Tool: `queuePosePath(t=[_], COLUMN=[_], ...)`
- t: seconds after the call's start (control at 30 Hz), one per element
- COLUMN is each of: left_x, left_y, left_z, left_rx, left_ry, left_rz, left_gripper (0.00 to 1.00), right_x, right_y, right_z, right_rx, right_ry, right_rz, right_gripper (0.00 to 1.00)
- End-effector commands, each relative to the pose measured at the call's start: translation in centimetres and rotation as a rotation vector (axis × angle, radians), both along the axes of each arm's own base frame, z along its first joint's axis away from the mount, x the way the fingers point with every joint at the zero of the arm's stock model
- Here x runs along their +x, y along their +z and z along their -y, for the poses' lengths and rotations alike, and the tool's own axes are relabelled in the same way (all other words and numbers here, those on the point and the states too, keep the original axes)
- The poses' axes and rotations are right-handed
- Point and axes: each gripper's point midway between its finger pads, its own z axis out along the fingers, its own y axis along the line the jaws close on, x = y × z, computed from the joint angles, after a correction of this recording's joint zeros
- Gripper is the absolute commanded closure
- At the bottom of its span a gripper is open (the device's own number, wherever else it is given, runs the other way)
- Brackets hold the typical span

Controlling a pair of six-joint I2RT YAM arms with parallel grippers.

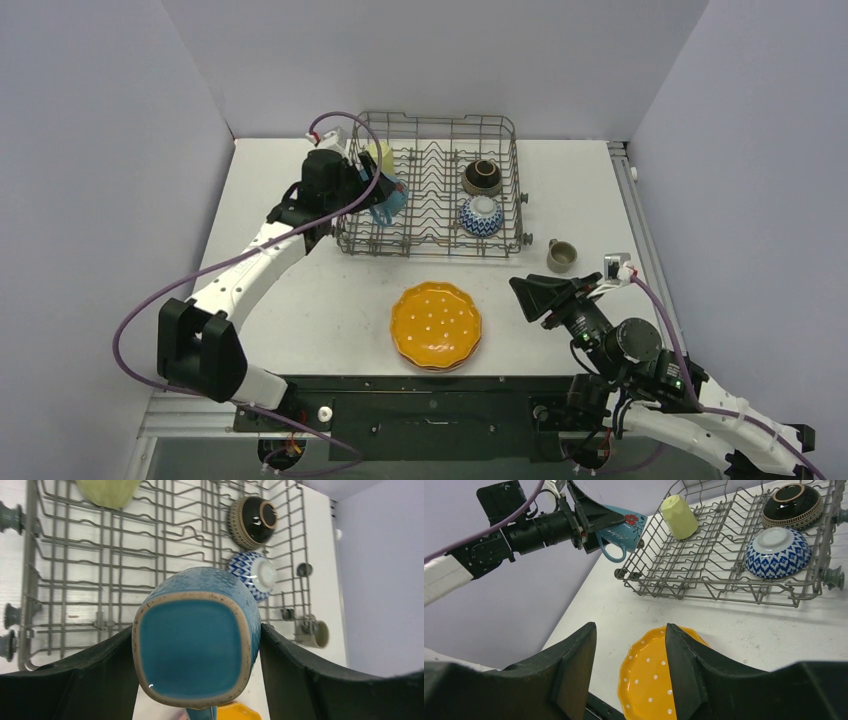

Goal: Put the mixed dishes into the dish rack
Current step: Turn the cup upside down in the dish rack.

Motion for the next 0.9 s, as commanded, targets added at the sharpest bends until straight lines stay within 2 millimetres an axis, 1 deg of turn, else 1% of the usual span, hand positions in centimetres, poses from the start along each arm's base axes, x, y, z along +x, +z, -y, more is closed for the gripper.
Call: queuePosePath(t=[0.0, 0.03, 0.07, 0.1, 0.13, 0.17, 0.2, 0.23, 0.27, 0.3, 0.33, 0.37, 0.4, 0.43, 0.47, 0.5, 0.53, 0.57, 0.6, 0.63, 0.67, 0.7, 0.73, 0.77, 0.8, 0.83, 0.87], left_x=[4.1, 4.8, 5.2, 6.0, 6.5, 7.0, 7.6, 8.1, 8.6, 9.0, 9.5, 9.9, 10.3, 10.7, 11.1, 11.5, 11.9, 12.3, 12.6, 13.0, 13.2, 13.6, 13.9, 14.2, 14.4, 14.7, 14.9], left_y=[2.7, 2.4, 2.1, 1.7, 2.1, 1.0, 1.4, 0.2, 0.7, -0.4, -0.1, -1.0, -0.9, -1.7, -1.5, -2.3, -2.2, -3.2, -3.0, -3.9, -3.8, -4.6, -4.9, -4.8, -5.6, -5.6, -6.2], left_z=[-1.9, -1.8, -2.4, -2.4, -2.7, -3.0, -3.0, -3.2, -3.1, -3.2, -3.1, -3.1, -3.0, -2.9, -2.7, -2.7, -2.6, -2.7, -2.6, -2.7, -2.6, -2.8, -2.7, -2.8, -2.8, -2.9, -2.9], left_rx=[0.112, 0.128, 0.155, 0.17, 0.187, 0.215, 0.22, 0.248, 0.25, 0.272, 0.271, 0.285, 0.286, 0.298, 0.296, 0.31, 0.31, 0.331, 0.333, 0.35, 0.352, 0.367, 0.373, 0.378, 0.388, 0.391, 0.399], left_ry=[0.132, 0.144, 0.174, 0.186, 0.212, 0.231, 0.24, 0.255, 0.266, 0.276, 0.284, 0.291, 0.296, 0.301, 0.306, 0.313, 0.32, 0.333, 0.341, 0.352, 0.359, 0.371, 0.375, 0.389, 0.392, 0.402, 0.403], left_rz=[0.09, 0.085, 0.078, 0.071, 0.077, 0.053, 0.061, 0.036, 0.045, 0.026, 0.032, 0.018, 0.023, 0.012, 0.018, 0.007, 0.012, -0.003, 0.003, -0.009, -0.005, -0.013, -0.015, -0.009, -0.018, -0.015, -0.022], left_gripper=[1.0, 1.0, 1.0, 1.0, 1.0, 1.0, 1.0, 1.0, 1.0, 1.0, 1.0, 1.0, 1.0, 1.0, 1.0, 1.0, 1.0, 1.0, 1.0, 1.0, 1.0, 1.0, 1.0, 1.0, 1.0, 1.0, 1.0], right_x=[0.0, 0.0, 0.0, -0.1, -0.1, -0.2, -0.2, -0.2, -0.2, -0.2, -0.3, -0.2, -0.2, -0.2, -0.1, -0.1, -0.1, 0.0, 0.0, 0.0, 0.1, 0.1, 0.2, 0.2, 0.2, 0.3, 0.3], right_y=[-0.3, -0.4, -0.4, -0.5, -0.6, -0.6, -0.7, -0.8, -0.9, -1.0, -1.2, -1.2, -1.4, -1.5, -1.6, -1.7, -1.7, -1.7, -1.7, -1.8, -1.8, -1.9, -2.0, -2.1, -2.2, -2.3, -2.4], right_z=[1.4, 1.7, 1.8, 2.0, 2.1, 2.3, 2.4, 2.6, 2.7, 2.8, 2.9, 3.0, 3.1, 3.1, 3.2, 3.2, 3.3, 3.4, 3.4, 3.5, 3.6, 3.6, 3.7, 3.8, 3.9, 3.9, 4.0], right_rx=[-0.048, -0.055, -0.057, -0.061, -0.063, -0.066, -0.069, -0.074, -0.08, -0.082, -0.091, -0.097, -0.106, -0.112, -0.12, -0.124, -0.128, -0.132, -0.136, -0.139, -0.145, -0.149, -0.156, -0.16, -0.166, -0.169, -0.173], right_ry=[-0.033, -0.039, -0.04, -0.041, -0.042, -0.045, -0.047, -0.05, -0.05, -0.053, -0.053, -0.057, -0.061, -0.062, -0.067, -0.069, -0.072, -0.074, -0.078, -0.08, -0.085, -0.086, -0.092, -0.094, -0.102, -0.104, -0.109], right_rz=[0.016, 0.017, 0.018, 0.019, 0.019, 0.02, 0.019, 0.019, 0.017, 0.018, 0.016, 0.017, 0.015, 0.014, 0.014, 0.014, 0.016, 0.016, 0.017, 0.017, 0.018, 0.018, 0.017, 0.017, 0.016, 0.015, 0.014], right_gripper=[0.51, 0.5, 0.5, 0.5, 0.5, 0.5, 0.5, 0.49, 0.49, 0.49, 0.49, 0.49, 0.48, 0.48, 0.48, 0.48, 0.47, 0.47, 0.47, 0.47, 0.46, 0.46, 0.46, 0.46, 0.45, 0.45, 0.45])
